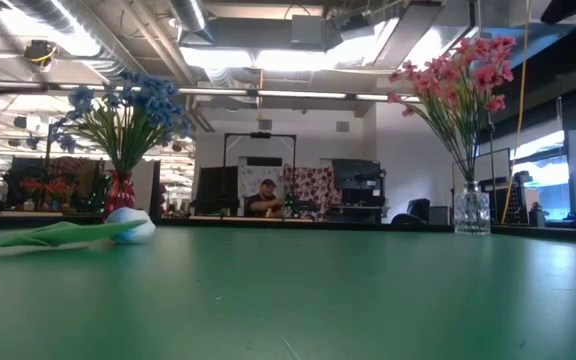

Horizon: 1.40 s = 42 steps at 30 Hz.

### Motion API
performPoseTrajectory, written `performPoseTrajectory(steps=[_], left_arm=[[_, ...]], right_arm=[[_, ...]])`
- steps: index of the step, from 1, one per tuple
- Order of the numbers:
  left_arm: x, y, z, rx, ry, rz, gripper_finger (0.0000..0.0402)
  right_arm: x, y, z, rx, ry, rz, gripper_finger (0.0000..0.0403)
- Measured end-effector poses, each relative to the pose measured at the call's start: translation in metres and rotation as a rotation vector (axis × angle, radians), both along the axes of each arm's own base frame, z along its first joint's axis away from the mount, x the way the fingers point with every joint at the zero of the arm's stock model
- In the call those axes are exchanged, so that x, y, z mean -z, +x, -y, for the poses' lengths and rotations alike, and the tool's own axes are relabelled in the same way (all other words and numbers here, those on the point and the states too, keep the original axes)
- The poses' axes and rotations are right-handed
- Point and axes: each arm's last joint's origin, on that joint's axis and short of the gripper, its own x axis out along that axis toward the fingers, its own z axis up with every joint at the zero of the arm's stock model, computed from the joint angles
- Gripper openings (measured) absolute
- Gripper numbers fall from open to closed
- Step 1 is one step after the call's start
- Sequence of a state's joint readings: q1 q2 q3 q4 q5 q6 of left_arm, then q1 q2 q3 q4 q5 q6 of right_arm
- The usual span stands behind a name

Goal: Sort flowers into vase by color
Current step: Adjust the purple vase

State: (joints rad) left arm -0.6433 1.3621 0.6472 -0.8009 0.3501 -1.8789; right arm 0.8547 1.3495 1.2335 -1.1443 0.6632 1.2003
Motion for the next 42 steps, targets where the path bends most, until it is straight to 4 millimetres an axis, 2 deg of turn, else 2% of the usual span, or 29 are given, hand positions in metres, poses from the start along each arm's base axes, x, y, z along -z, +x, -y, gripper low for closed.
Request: performPoseTrajectory(steps=[5, 8, 12, 16, 21, 25, 34, 42], left_arm=[[-0.031, 0.033, 0.0, -0.062, -0.064, 0.144, 0.0115], [-0.048, 0.052, -0.008, -0.097, -0.15, 0.245, 0.0116], [-0.064, 0.071, -0.028, -0.08, -0.287, 0.299, 0.0116], [-0.072, 0.082, -0.056, -0.065, -0.404, 0.337, 0.0117], [-0.07, 0.065, -0.089, -0.073, -0.533, 0.181, 0.0117], [-0.065, 0.051, -0.102, -0.101, -0.628, 0.088, 0.0118], [-0.025, 0.023, -0.092, -0.156, -0.779, -0.095, 0.0118], [-0.003, 0.005, -0.085, -0.175, -0.768, -0.197, 0.0119]], right_arm=[[-0.001, -0.001, 0.001, 0.002, -0.017, -0.004, 0.0241], [-0.001, -0.001, 0.002, 0.007, -0.028, 0.01, 0.0241], [-0.002, 0.0, 0.002, 0.015, -0.042, 0.03, 0.0241], [-0.002, 0.001, 0.001, 0.013, -0.029, 0.034, 0.0241], [-0.003, 0.003, -0.003, 0.008, 0.022, 0.061, 0.0241], [-0.005, 0.007, -0.007, 0.004, 0.069, 0.094, 0.0241], [0.001, 0.011, -0.014, -0.042, 0.107, 0.122, 0.0241], [0.001, 0.012, -0.013, -0.071, 0.059, 0.126, 0.0241]])
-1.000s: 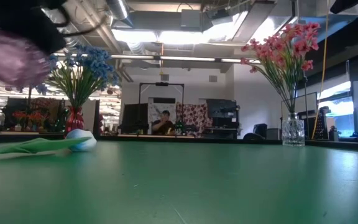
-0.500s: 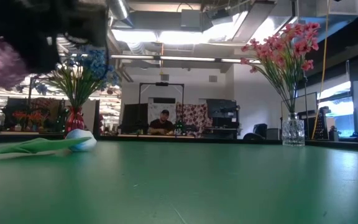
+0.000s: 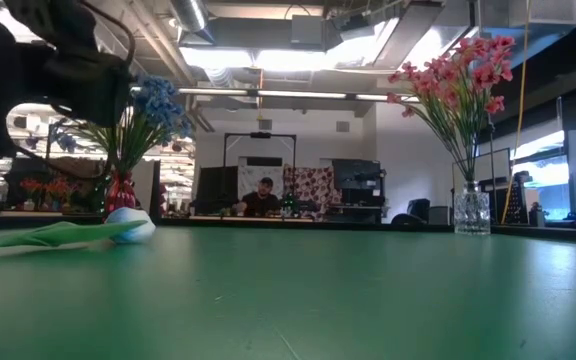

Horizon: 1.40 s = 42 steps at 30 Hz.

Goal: Sort flowers into vase by color
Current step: Adjust the purple vase

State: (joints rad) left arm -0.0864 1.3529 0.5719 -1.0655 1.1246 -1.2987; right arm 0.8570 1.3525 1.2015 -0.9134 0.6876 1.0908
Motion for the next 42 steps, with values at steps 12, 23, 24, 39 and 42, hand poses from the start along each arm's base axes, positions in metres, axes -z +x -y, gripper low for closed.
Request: performPoseTrajectory(steps=[12, 23, 24, 39, 42], left_arm=[[-0.038, 0.047, 0.01, 0.021, 0.133, 0.306, 0.0119], [-0.087, 0.122, 0.013, -0.357, 0.399, 0.883, 0.0119], [-0.088, 0.126, 0.013, -0.392, 0.41, 0.912, 0.0119], [-0.07, 0.168, 0.051, -0.56, 0.317, 1.06, 0.0119], [-0.069, 0.168, 0.051, -0.572, 0.327, 1.058, 0.0119]], right_arm=[[-0.003, 0.003, 0.003, -0.04, -0.19, 0.061, 0.0241], [-0.007, 0.077, 0.026, -0.451, -0.66, 0.09, 0.0264], [-0.006, 0.085, 0.028, -0.495, -0.654, 0.107, 0.0275], [0.052, 0.153, 0.029, -0.84, -1.02, 0.036, 0.0359], [0.058, 0.16, 0.027, -0.807, -1.101, 0.029, 0.0345]])
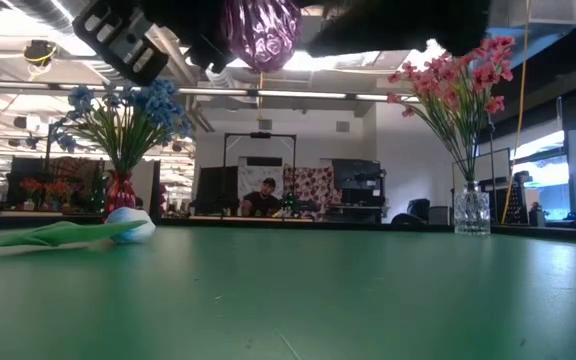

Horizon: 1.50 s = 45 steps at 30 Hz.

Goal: Sort flowers into vase by color
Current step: Adjust the purple vase

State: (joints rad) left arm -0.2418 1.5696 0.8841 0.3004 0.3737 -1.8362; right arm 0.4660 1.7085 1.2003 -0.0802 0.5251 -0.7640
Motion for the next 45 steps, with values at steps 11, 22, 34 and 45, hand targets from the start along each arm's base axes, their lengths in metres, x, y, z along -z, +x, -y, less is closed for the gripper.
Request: performPoseTrajectory(steps=[11, 22, 34, 45], left_arm=[[-0.001, 0.001, 0.0, 0.001, 0.006, 0.019, 0.0119], [-0.003, 0.001, 0.001, 0.009, -0.005, 0.043, 0.0119], [-0.009, 0.002, 0.004, 0.046, 0.034, 0.145, 0.0119], [-0.013, 0.002, 0.004, 0.073, 0.116, 0.246, 0.0177]], right_arm=[[0.001, 0.014, -0.005, -0.041, -0.04, 0.113, 0.0333], [0.0, 0.016, -0.002, -0.036, -0.034, 0.125, 0.0333], [-0.001, 0.013, -0.006, -0.011, -0.012, 0.132, 0.0289], [-0.003, 0.011, -0.01, 0.024, 0.086, 0.137, 0.028]])
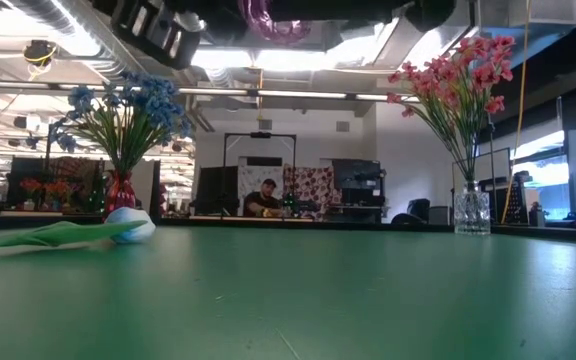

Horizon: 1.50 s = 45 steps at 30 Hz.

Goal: Sort flowers into vase by color
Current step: Adjust the purple vase

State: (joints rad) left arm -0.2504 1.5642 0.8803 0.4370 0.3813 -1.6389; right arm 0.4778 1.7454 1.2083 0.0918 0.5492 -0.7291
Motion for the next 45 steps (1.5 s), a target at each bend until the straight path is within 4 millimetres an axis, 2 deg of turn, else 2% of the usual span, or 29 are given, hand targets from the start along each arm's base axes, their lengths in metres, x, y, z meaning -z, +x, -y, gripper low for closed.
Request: performPoseTrajectory(steps=[5, 9, 15, 19, 22, 25, 28, 32, 35, 38, 41, 45], left_arm=[[-0.013, -0.007, -0.004, 0.016, 0.113, 0.091, 0.0202], [-0.027, -0.025, -0.013, -0.004, 0.293, 0.102, 0.0207], [-0.057, -0.084, -0.035, -0.223, 0.632, -0.006, 0.0208], [-0.088, -0.127, -0.042, -0.381, 0.783, 0.096, 0.0208], [-0.11, -0.156, -0.042, -0.498, 0.871, 0.215, 0.0208], [-0.121, -0.179, -0.042, -0.601, 0.928, 0.271, 0.0208], [-0.126, -0.192, -0.04, -0.657, 0.963, 0.292, 0.0208], [-0.123, -0.196, -0.038, -0.64, 1.018, 0.274, 0.0208], [-0.11, -0.191, -0.034, -0.56, 1.138, 0.204, 0.0208], [-0.086, -0.182, -0.032, -0.543, 1.259, 0.114, 0.0208], [-0.057, -0.174, -0.033, -0.516, 1.332, 0.032, 0.0208], [-0.02, -0.178, -0.043, -0.582, 1.338, -0.057, 0.0208]], right_arm=[[-0.008, -0.006, -0.006, 0.019, 0.059, 0.033, 0.0285], [-0.018, -0.013, -0.005, 0.042, 0.171, 0.042, 0.0277], [-0.03, -0.016, 0.002, 0.03, 0.417, 0.047, 0.028], [-0.026, -0.002, 0.02, 0.066, 0.583, 0.047, 0.0277], [-0.014, 0.016, 0.039, 0.104, 0.677, 0.051, 0.0278], [-0.005, 0.036, 0.061, 0.118, 0.781, 0.119, 0.0279], [0.007, 0.056, 0.08, 0.121, 0.877, 0.217, 0.0276], [0.032, 0.076, 0.106, 0.174, 0.985, 0.298, 0.0278], [0.055, 0.087, 0.123, 0.218, 1.026, 0.331, 0.028], [0.077, 0.093, 0.135, 0.271, 1.074, 0.328, 0.028], [0.088, 0.096, 0.142, 0.3, 1.108, 0.339, 0.0277], [0.1, 0.099, 0.149, 0.322, 1.106, 0.366, 0.028]])
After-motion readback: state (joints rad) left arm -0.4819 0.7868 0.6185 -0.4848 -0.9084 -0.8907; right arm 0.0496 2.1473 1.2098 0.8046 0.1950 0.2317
